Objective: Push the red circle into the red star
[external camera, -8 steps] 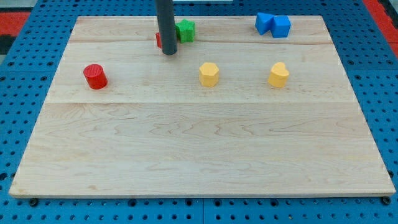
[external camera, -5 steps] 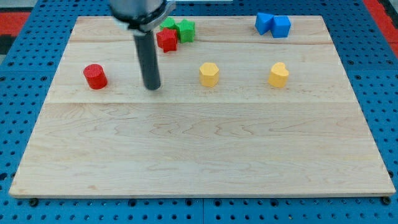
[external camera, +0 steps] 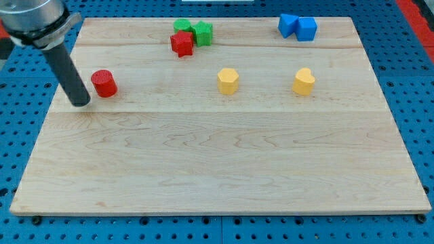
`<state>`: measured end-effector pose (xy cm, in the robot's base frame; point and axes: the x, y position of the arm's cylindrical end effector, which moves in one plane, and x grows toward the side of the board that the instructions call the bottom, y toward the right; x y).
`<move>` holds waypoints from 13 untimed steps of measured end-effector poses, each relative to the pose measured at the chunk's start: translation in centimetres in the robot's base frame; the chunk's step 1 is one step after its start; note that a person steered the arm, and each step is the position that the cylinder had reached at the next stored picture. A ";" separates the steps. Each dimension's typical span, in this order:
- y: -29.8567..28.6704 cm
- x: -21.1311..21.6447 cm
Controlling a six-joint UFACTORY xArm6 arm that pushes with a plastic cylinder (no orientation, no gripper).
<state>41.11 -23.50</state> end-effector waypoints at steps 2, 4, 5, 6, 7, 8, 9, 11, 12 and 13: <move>8.0 -3.6; 13.1 -5.7; 13.1 -4.1; 13.2 -3.8; 13.3 -3.8; 13.3 -3.9; 13.3 -5.4; 13.8 -8.0; 13.7 -6.6; 13.7 -6.6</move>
<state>34.50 -9.79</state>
